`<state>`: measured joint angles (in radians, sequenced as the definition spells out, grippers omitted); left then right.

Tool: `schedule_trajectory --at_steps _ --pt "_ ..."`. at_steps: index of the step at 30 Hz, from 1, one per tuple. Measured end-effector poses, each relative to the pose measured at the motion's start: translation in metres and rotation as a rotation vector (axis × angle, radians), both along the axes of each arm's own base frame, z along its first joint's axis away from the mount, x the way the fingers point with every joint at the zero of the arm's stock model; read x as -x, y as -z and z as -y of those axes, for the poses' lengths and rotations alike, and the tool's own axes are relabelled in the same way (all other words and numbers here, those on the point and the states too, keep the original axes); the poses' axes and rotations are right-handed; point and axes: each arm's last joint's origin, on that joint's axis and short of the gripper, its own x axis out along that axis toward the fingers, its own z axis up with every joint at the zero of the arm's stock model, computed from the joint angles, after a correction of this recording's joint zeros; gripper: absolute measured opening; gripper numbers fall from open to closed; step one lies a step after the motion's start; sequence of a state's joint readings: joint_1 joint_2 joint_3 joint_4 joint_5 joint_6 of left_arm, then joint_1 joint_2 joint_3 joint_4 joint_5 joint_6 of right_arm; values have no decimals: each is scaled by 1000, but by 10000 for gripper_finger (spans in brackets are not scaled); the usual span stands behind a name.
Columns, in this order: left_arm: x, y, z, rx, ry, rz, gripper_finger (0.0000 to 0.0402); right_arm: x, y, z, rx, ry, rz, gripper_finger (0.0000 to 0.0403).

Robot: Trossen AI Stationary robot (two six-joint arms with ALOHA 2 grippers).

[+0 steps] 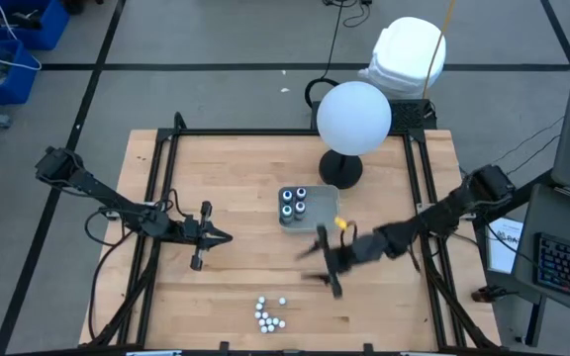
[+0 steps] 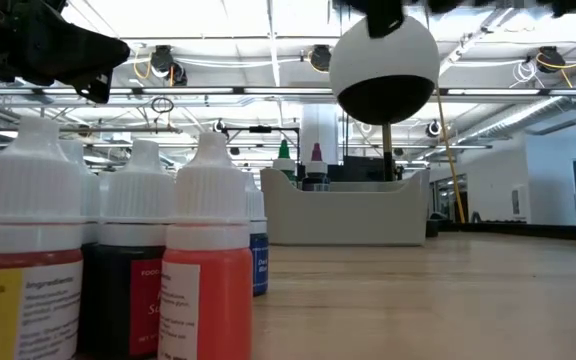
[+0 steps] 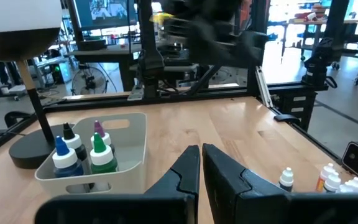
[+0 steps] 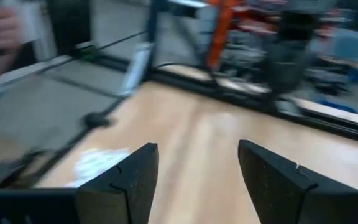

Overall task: Pick & Place food coloring
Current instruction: Put the blue food coloring bottle into the gray bin

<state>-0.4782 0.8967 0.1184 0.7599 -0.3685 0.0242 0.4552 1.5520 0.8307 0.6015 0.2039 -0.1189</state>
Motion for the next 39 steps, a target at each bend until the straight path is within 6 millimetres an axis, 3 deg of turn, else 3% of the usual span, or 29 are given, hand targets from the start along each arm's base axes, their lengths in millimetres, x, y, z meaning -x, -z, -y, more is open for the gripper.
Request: schedule_trajectory --at_steps 3,8,14,18,21,28,39 --pt "0 0 0 7 0 -1 26 2 12 -19 5 -55 -15 204" --pt "0 -1 0 41 -1 7 26 -11 41 -32 -69 -59 14 207" --pt "0 -2 0 55 0 15 26 -43 77 -44 -106 -70 -46 208" --pt "0 -2 0 34 0 18 26 -69 91 -54 -88 -83 -126 208" --pt "0 -2 0 32 0 18 26 -76 97 -56 -53 -82 -150 208" --pt "0 -2 0 36 0 16 26 -74 101 -52 -76 -64 -182 208" --pt "0 -2 0 39 1 15 26 -55 119 -46 -67 -74 -192 208"
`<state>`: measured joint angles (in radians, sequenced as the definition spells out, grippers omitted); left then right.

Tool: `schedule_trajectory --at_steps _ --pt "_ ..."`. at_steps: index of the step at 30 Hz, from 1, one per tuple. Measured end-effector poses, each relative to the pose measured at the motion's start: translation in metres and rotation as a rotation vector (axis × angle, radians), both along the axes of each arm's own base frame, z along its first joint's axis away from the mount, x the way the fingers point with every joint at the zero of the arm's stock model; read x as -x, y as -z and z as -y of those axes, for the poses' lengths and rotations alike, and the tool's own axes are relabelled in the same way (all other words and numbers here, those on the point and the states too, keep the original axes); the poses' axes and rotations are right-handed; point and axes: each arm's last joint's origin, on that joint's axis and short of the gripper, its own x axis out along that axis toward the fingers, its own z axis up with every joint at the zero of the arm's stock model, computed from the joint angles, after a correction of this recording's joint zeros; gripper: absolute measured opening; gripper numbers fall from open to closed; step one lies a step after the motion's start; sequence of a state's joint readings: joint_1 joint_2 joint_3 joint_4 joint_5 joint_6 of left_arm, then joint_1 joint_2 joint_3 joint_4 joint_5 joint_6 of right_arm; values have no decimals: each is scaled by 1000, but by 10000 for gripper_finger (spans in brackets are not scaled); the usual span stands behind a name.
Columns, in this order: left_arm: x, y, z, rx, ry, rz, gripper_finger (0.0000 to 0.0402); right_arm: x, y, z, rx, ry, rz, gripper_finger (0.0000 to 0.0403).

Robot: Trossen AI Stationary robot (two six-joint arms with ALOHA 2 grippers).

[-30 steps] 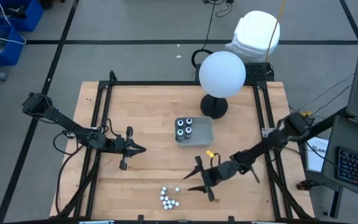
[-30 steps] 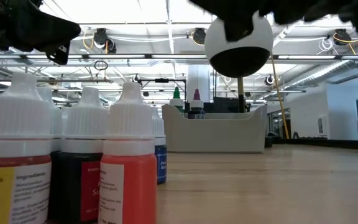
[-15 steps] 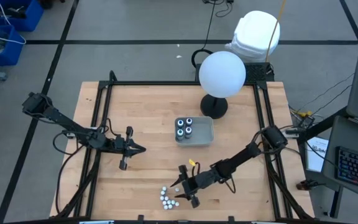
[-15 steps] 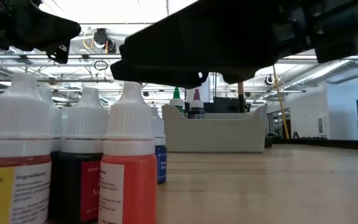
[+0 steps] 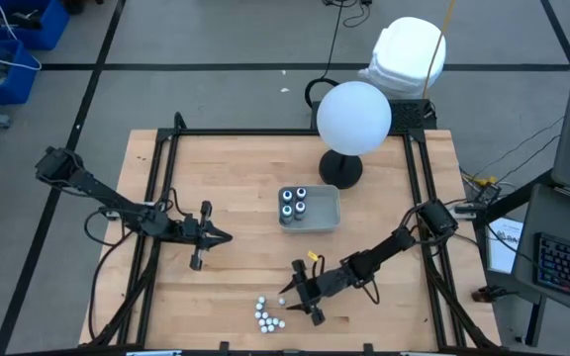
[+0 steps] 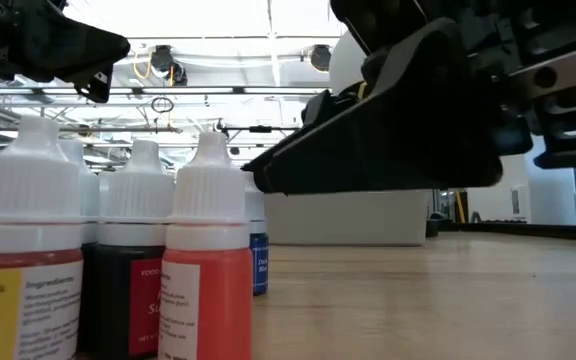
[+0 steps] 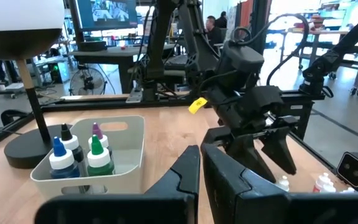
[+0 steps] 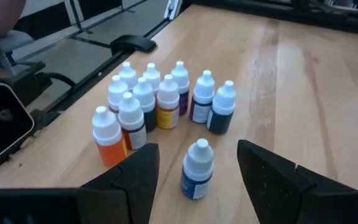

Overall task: Pick & Place food coloring
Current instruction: Put the blue food coloring bottle into the gray bin

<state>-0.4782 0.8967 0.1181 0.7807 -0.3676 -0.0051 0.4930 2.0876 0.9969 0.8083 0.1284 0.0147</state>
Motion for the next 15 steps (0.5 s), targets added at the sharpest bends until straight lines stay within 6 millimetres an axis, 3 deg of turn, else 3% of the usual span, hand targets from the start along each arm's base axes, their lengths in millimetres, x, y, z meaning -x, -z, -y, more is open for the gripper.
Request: schedule_trajectory --at_steps 15 --pt "0 0 0 0 0 1 26 -5 10 -5 -8 -35 51 207"
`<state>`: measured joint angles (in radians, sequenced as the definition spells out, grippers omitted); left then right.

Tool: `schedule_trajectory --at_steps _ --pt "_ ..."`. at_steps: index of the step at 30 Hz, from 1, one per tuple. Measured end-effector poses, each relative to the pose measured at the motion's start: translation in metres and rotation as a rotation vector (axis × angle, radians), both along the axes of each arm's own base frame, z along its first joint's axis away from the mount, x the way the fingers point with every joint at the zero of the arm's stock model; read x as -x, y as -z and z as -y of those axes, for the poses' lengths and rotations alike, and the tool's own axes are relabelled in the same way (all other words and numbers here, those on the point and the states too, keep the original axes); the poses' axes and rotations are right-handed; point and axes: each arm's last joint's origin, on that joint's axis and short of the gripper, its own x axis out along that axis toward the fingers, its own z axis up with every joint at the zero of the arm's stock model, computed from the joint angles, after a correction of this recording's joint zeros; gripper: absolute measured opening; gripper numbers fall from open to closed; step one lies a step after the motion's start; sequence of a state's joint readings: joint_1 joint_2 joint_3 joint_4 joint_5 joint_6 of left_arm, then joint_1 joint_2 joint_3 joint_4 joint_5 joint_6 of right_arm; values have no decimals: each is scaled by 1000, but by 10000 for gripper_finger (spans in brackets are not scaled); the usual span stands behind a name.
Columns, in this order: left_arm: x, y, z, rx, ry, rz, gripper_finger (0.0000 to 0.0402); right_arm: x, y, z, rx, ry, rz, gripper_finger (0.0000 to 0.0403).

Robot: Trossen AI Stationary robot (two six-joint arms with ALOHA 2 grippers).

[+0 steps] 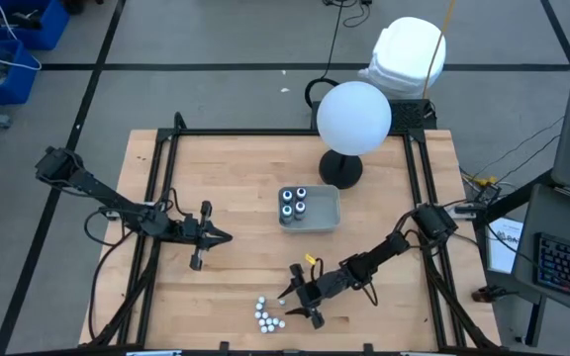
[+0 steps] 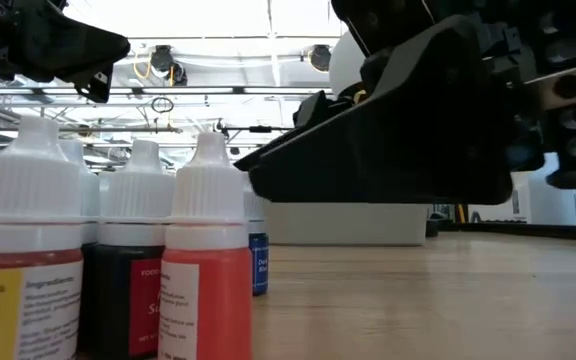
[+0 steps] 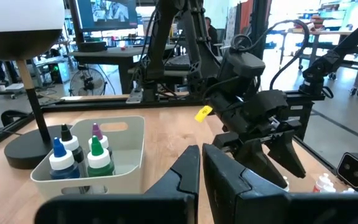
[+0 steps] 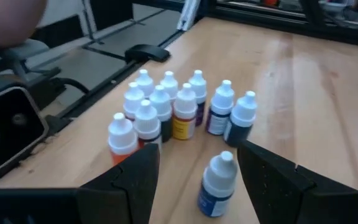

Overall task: Pick & Place food coloring
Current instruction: Put the blue food coloring bottle into the gray bin

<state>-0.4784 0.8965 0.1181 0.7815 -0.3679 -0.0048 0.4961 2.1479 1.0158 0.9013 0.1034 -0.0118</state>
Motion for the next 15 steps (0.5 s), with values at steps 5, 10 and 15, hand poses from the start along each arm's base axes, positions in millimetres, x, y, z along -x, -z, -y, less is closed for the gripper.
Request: schedule_trajectory --at_steps 5,10,15 --pt "0 0 0 -1 0 -1 26 -1 -2 0 -10 2 12 189" --pt "0 0 0 -1 0 -1 26 -1 -1 0 -7 2 5 163" --pt "0 0 0 -1 0 0 26 0 0 0 -8 3 1 153"
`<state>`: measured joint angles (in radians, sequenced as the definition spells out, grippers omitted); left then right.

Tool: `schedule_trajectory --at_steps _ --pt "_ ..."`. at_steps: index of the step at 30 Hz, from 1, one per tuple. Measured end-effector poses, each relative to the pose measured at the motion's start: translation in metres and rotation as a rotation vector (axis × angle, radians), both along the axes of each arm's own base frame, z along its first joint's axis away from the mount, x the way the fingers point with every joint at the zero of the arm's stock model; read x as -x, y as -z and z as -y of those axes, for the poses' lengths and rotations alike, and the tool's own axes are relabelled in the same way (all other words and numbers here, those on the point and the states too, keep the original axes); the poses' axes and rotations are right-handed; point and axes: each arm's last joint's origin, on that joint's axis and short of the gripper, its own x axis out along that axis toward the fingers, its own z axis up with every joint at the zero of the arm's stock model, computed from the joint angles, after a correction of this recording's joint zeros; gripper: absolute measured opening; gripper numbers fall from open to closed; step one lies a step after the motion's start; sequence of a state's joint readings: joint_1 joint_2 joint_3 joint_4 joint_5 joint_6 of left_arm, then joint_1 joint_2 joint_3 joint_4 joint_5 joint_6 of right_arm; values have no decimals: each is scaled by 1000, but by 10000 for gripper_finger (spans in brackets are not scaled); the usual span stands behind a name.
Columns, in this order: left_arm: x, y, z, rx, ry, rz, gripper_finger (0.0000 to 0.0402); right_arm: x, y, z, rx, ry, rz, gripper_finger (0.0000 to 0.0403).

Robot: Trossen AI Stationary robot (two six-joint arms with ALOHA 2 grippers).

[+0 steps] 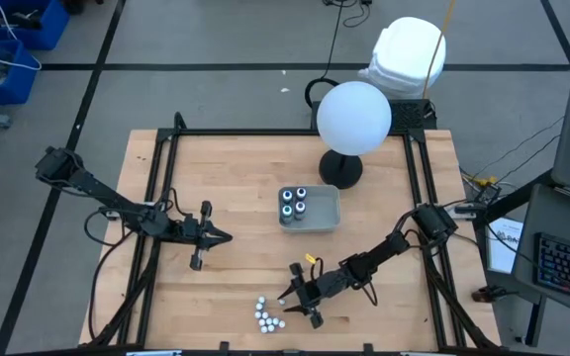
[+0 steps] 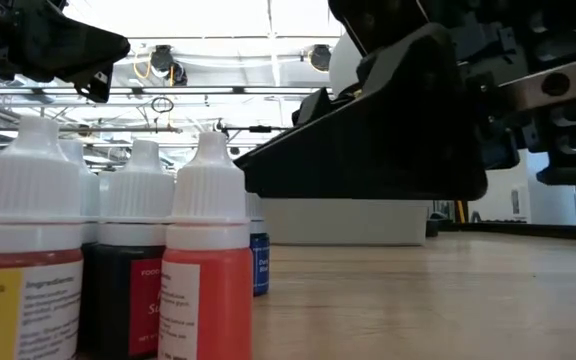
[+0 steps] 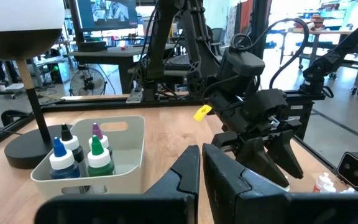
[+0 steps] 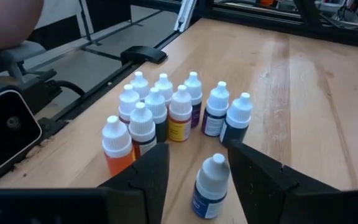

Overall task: Pick & Place food coloring
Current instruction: Put the blue food coloring bottle into the gray bin

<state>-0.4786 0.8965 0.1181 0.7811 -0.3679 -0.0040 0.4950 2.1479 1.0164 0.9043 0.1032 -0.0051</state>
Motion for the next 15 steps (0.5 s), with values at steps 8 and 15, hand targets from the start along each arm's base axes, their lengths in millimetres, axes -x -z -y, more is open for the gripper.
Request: schedule_trajectory --at_steps 8,15 --pt "0 0 0 0 0 1 26 -1 1 3 5 60 -4 161" --pt "0 0 0 0 -1 1 26 -2 1 5 -6 69 -16 161"
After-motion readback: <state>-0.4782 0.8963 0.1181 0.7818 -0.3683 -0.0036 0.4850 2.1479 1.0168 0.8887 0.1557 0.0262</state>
